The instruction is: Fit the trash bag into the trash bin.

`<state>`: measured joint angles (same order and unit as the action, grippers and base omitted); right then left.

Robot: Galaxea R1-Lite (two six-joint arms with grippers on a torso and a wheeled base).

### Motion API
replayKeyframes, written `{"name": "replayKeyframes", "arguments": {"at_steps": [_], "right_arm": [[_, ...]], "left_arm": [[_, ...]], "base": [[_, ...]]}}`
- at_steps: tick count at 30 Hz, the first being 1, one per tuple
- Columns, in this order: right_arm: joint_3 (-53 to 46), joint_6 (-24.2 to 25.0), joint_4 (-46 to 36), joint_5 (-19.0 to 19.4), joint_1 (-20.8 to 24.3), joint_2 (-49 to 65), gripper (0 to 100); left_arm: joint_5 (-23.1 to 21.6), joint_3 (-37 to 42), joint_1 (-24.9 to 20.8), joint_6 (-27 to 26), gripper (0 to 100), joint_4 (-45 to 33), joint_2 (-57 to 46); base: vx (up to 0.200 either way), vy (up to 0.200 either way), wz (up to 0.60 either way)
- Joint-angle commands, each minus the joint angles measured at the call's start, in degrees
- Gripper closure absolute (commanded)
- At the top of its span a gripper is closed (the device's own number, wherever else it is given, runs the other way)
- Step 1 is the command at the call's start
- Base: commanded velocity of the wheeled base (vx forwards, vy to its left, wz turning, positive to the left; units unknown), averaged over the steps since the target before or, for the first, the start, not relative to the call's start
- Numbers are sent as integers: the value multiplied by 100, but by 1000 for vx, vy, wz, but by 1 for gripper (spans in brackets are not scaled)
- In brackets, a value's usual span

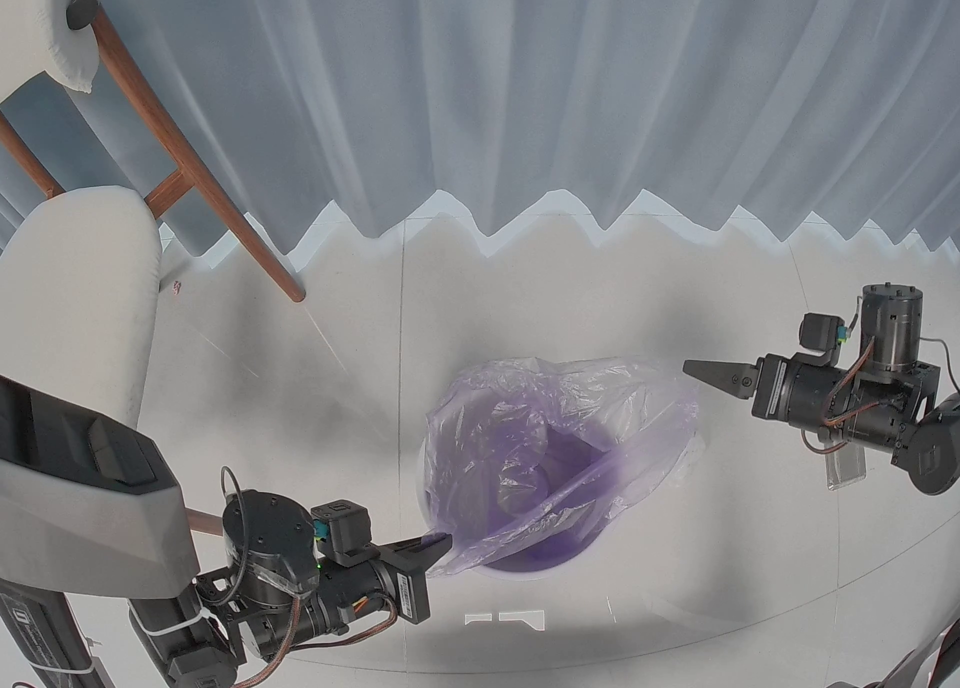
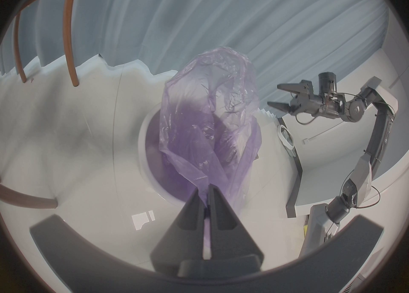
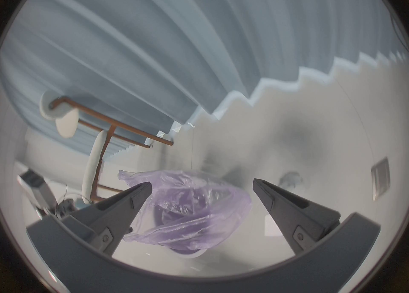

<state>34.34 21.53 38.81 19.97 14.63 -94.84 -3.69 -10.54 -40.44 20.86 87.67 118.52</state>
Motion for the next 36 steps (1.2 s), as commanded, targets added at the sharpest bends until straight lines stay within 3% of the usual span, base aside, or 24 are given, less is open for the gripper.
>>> {"name": "replayKeyframes", "arguments": {"at_steps": [1, 7, 15, 26, 27, 33, 36], "right_arm": [[380, -1265, 293, 824, -312, -307, 0], [486, -1986, 1383, 1361, -118, -983, 0], [556, -3401, 1445, 1897, 93, -1651, 0], [890, -3480, 1480, 1967, 444, -2108, 0], [890, -3480, 1480, 1967, 444, -2108, 100], [1022, -3418, 1471, 1941, 400, -2073, 100], [1268, -2874, 1480, 1835, 286, -2065, 100]], "left_arm": [[9, 132, -228, -3, 100, 83, -22], [9, 140, -325, -12, 100, 83, -74], [9, 132, -325, 6, 100, 83, -92], [9, 149, -316, 24, 100, 83, -127], [9, 149, -316, 24, 100, 83, -127], [9, 149, -289, 24, 100, 83, -136], [9, 140, -237, 32, 100, 83, -189]], "base": [[0, 0, 0], [0, 0, 0], [0, 0, 0], [0, 0, 0], [0, 0, 0], [0, 0, 0], [0, 0, 0]]}}
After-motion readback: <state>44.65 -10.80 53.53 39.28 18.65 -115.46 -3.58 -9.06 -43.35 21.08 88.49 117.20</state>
